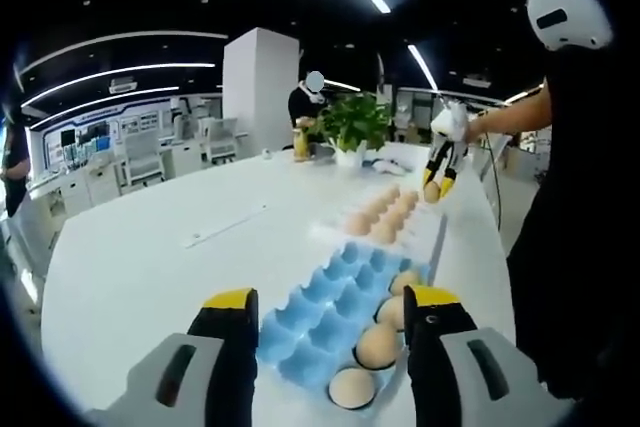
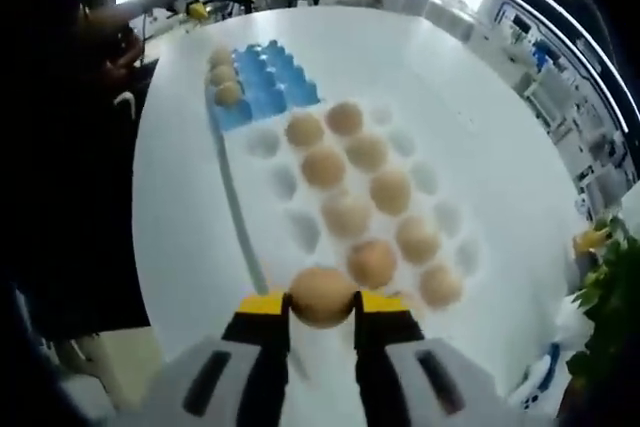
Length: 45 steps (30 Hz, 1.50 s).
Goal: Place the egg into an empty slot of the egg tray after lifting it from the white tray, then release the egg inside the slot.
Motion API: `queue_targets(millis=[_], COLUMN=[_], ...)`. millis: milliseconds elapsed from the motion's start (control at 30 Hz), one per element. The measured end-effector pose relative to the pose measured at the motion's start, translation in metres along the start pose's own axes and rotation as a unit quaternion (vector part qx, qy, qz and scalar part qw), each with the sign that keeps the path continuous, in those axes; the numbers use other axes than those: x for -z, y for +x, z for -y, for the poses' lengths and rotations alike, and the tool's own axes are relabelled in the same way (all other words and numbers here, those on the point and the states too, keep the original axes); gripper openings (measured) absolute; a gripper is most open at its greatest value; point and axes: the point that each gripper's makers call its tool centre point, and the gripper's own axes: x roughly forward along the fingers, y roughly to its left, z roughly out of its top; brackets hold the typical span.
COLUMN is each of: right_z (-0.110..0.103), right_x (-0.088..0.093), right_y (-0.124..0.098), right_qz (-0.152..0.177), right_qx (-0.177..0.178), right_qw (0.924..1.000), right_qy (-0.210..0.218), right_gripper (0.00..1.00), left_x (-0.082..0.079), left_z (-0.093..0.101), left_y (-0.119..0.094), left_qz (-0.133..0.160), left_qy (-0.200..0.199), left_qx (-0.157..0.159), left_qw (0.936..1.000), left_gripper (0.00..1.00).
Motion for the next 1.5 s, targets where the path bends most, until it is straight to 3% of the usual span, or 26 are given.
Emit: queue_targets(millis=[367,767,1133,1500], right_z=[-0.008,-0.028,-0.052,-0.073], right_x=[-0.024,-0.066,-0.106,-0.134], right_y=[0.013,0.033,0.049,0.063], right_qz=[0.016,0.052,0.087,0.106], right_qx=[-0.020,-0.046,-0.071,-0.098], right_qw=[0.9995,0.9965,0.9910,0.9850], right_qy=[-0.020,-0.046,-0.074,-0.094], right_gripper=[0.24,0.24,0.24,0.24], left_x=[0.001,0.001,0.002,0.003], left_z=[0.000,-0.001,-0.002,-0.003], left_y=[0.000,0.000,-0.001,-0.003], left_qz=[0.000,0.001,-0.001,-0.002], left_qy=[0.003,0.003,0.004,-0.001], left_qx=[0.000,-0.001,-0.005,-0.007], left_qw=[1.0000,1.0000,1.0000,1.0000], left_gripper=[0.58,0.58,0.60,0.62])
